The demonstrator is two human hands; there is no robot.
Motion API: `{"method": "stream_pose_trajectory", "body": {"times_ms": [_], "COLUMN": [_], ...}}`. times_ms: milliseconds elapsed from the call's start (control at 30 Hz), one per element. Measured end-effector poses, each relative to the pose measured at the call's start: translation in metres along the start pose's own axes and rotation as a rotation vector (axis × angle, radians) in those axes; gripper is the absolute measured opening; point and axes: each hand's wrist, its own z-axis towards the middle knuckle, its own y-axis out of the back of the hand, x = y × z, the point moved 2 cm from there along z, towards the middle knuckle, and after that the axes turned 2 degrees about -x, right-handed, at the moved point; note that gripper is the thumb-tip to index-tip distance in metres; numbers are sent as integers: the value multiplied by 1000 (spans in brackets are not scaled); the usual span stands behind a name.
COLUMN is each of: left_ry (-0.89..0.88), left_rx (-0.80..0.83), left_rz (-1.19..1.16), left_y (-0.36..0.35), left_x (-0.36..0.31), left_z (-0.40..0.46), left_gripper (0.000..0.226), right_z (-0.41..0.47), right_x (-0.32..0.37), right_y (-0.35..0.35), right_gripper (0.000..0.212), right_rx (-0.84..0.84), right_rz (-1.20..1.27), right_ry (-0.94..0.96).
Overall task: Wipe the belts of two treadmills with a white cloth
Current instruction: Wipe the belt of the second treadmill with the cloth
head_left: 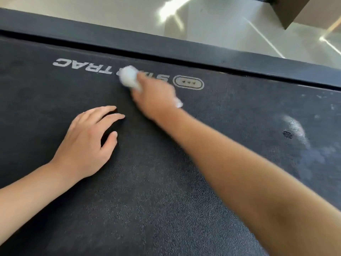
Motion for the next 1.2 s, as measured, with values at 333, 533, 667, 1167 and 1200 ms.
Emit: {"method": "stream_pose_trajectory", "body": {"times_ms": [333,533,667,1167,1200], "left_ry": [60,62,52,-91,-91], "left_rx": [-54,-64,-66,-55,-52], "left_rz": [-9,-9,-82,36,39], "left_y": [-2,1,2,0,-1], "left_x": [3,-2,4,-1,-2], "left_z": [-3,-4,-4,-10,-11], "left_gripper": [43,43,39,44,44], "right_z": [-26,-80,-190,-142,-161], "right_x": [-213,-140,31,-152,-118], "right_y": [52,48,34,67,61], "right_gripper": [44,41,21,48,40], "right_rx": [-104,-87,48,-97,-76], "right_rz": [-119,-88,220,-122,-33], "right_ry": [-408,-247,364,-336,-222]}}
